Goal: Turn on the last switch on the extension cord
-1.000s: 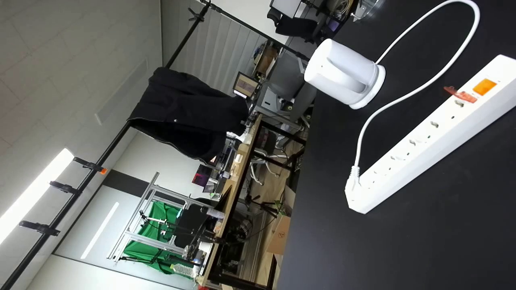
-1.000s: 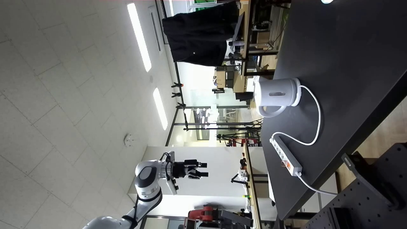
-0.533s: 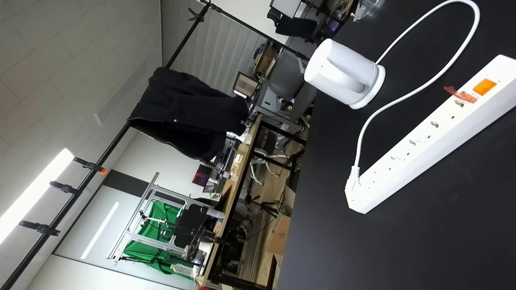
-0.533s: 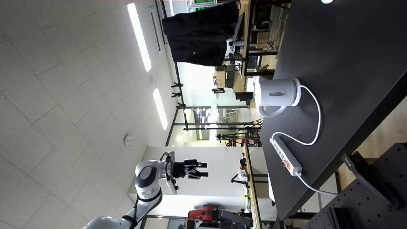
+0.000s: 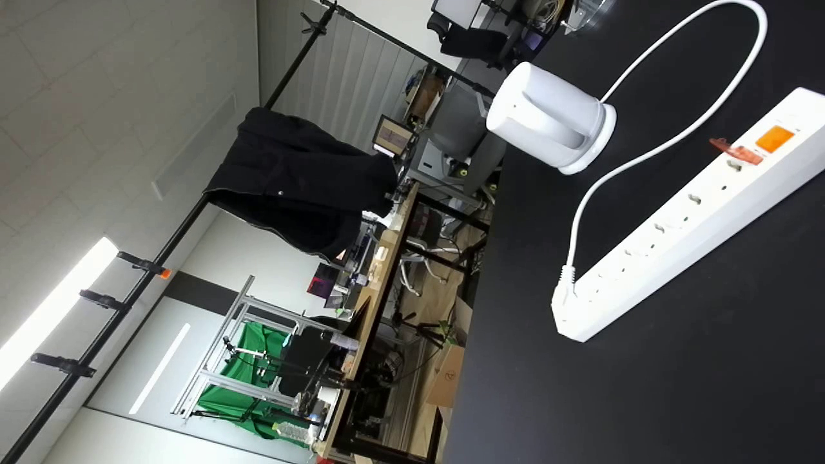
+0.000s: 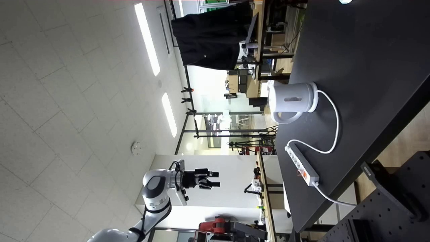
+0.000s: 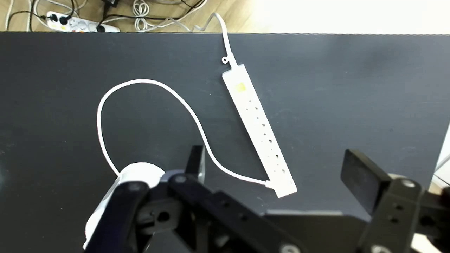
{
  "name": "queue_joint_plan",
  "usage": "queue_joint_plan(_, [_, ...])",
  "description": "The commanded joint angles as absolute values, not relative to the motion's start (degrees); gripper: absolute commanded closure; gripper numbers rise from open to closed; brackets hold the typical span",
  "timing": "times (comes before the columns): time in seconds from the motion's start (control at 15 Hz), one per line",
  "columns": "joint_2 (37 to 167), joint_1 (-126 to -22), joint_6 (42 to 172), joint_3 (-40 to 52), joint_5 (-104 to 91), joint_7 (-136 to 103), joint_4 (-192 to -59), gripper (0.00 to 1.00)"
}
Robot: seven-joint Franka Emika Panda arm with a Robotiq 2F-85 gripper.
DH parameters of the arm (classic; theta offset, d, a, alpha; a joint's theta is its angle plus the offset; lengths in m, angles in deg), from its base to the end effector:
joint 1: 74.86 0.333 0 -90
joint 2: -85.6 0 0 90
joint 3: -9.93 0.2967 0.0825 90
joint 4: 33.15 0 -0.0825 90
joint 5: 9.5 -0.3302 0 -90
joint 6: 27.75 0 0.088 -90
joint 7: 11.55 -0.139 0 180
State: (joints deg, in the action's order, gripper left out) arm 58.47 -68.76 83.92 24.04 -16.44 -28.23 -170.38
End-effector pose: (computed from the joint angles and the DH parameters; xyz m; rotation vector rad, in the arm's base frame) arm 0.3424 0.1429 0.4562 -3.1347 0.0118 -0.0254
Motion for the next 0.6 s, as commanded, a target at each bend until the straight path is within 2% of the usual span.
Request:
queue_joint_plan(0.0, [59.4,-68.1,84.4,22.8,-16.3,-27.1,-170.4,0.00])
queue_joint_plan(0.4, [64.5,-68.5,90.9,19.0,-17.4,-19.2,-172.2,0.00])
queue_joint_plan(0.47, [66.0,-68.6,93.0,18.0,-17.8,-17.3,-172.5,0.25])
queue_joint_plan(0.53, [67.4,-68.6,94.4,16.9,-18.3,-15.2,-172.6,0.27])
